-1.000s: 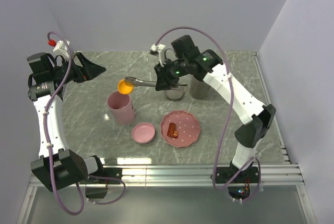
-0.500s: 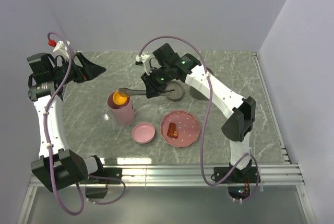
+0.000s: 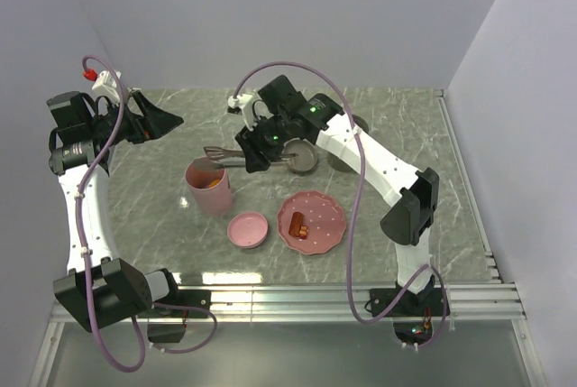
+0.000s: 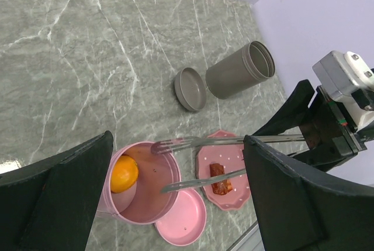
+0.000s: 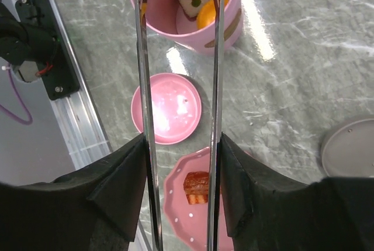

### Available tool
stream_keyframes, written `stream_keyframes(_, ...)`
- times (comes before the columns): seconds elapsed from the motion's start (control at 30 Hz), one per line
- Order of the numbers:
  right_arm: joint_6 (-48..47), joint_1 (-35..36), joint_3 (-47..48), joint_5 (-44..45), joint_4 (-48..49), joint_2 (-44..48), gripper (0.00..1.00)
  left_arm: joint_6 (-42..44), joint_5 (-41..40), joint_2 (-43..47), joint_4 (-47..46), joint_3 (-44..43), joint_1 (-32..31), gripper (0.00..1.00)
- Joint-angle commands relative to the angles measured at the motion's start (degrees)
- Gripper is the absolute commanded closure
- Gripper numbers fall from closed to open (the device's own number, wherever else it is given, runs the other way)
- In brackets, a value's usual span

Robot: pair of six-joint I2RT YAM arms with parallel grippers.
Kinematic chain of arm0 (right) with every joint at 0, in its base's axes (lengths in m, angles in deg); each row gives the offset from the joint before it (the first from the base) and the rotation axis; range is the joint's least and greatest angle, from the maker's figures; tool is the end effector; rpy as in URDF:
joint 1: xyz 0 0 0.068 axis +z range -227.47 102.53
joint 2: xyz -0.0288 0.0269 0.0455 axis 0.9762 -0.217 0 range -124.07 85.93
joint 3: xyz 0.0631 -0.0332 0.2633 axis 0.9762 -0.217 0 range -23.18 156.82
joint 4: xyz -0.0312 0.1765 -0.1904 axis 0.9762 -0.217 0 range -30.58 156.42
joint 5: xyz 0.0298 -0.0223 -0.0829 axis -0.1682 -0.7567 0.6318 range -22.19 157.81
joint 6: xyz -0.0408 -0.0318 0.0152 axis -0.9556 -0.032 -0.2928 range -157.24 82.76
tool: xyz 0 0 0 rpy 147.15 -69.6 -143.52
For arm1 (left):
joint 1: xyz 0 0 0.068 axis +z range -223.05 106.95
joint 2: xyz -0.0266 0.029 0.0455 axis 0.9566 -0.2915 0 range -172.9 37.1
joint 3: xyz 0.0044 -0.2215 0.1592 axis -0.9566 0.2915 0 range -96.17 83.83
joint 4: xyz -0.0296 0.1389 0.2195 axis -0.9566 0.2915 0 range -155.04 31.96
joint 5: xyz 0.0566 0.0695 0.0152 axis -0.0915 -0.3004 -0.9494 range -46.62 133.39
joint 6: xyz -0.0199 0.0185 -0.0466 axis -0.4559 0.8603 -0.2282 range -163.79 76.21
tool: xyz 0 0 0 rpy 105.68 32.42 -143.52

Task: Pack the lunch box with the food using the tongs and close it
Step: Place the food into the lunch box, then pick up the food using the clamp

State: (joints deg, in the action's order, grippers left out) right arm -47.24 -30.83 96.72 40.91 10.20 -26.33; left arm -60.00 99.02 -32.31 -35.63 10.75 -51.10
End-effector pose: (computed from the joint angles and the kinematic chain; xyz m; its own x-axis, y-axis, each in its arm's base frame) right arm 0.2800 0.3199 0.3706 -0.3589 -0.6055 -0.7103 -0.9303 0.2941 0.2193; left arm 0.2451 0.0671 0.3953 -0.5202 -0.3797 -0.7650 0.3472 0.7243 -0.5956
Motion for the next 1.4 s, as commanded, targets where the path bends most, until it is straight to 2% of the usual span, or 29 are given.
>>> stream_keyframes(0.0, -0.81, 0.04, 0.87, 1.49, 1.21, 6.09, 0.44, 0.74, 0.88, 1.99, -0.76, -0.4, 0.19, 0.0)
stream_keyframes(0.3, -5.99, -6.46, -16.87, 1.06, -0.02, 24.1, 0.38, 1.27, 1.49, 2.0, 0.03, -1.28, 0.28, 0.01)
stream_keyframes(0.57, -12.76, -15.68, -33.57, -0.7, -3.18, 37.11, 0.37, 1.18, 1.84, 1.99, -0.05, -1.36, 0.28, 0.01)
stream_keyframes(0.8, -20.31, -18.94, -49.99, 1.49, -6.26, 47.48, 0.38, 0.56, 2.63, 1.91, -0.49, -1.19, 0.19, 0.01)
stream_keyframes(1.07, -25.15, -19.65, -61.69, 4.22, -5.83, 53.82, 0.38, 1.09, 2.9, 2.26, -0.06, -1.19, 0.19, 0.01)
stream_keyframes(1.37, -31.3, -19.56, -68.12, 7.29, -3.19, 56.98, 0.39, 0.83, 3.51, 2.08, -0.58, -1.01, 0.19, 0.0)
